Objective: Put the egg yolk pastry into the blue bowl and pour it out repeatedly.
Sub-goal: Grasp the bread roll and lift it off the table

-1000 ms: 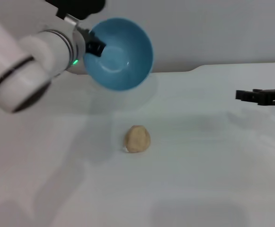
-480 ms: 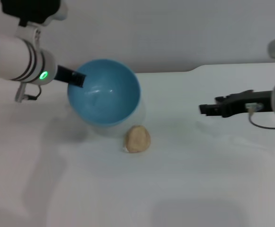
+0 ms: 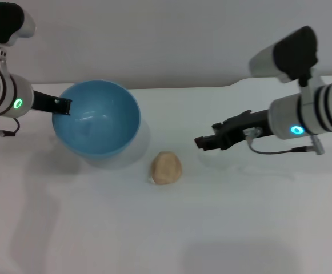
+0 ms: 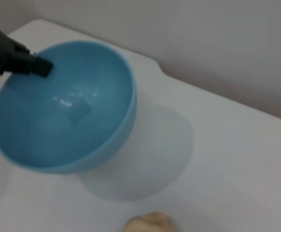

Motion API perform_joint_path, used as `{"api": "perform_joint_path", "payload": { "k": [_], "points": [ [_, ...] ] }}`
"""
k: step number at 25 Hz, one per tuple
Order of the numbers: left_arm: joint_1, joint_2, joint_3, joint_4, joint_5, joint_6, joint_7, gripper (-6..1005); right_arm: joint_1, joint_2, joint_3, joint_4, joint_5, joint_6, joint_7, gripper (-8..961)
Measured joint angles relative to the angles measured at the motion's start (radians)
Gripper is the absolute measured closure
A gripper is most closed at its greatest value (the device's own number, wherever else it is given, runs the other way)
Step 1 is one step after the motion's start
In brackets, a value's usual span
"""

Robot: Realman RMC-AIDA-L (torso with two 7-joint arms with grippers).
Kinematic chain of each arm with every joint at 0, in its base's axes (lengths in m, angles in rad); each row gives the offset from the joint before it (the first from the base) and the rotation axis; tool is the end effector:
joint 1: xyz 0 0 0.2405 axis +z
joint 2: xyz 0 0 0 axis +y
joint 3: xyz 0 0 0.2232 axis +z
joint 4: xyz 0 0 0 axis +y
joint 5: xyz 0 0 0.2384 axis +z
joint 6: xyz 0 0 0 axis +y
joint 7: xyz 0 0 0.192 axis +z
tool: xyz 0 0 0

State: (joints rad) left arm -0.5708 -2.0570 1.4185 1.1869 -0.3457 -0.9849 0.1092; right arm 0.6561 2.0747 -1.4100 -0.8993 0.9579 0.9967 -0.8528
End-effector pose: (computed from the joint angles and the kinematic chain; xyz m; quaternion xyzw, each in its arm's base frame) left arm -0.2156 0.4572 -0.0014 -0.7854 -0.4583 0.0506 0.4130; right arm 0.1766 0.4249 -0.0897 -0.9240 0.3274 0.0141 0.1970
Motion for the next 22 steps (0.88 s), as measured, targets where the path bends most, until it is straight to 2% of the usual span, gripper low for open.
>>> {"api": "perform_joint_path", "payload": {
  "k": [5,13,22],
  "points": [
    [0.002,0.0,-0.01,0.0,-0.001,-0.004,0.002,988,0.047,0.003,-0.097,0.063,0.022,-0.065,0.025,395],
    [-0.01,0.001,-0.012,0.006,0.002,-0.002,0.006,989,0.056,0.006,-0.279,0.101,0.138,-0.219,0.029,395],
    [-0.022,0.002,-0.009,0.011,0.004,0.0,0.009,989,0.081,0.009,-0.381,0.215,0.227,-0.368,0.026,396]
  ]
}}
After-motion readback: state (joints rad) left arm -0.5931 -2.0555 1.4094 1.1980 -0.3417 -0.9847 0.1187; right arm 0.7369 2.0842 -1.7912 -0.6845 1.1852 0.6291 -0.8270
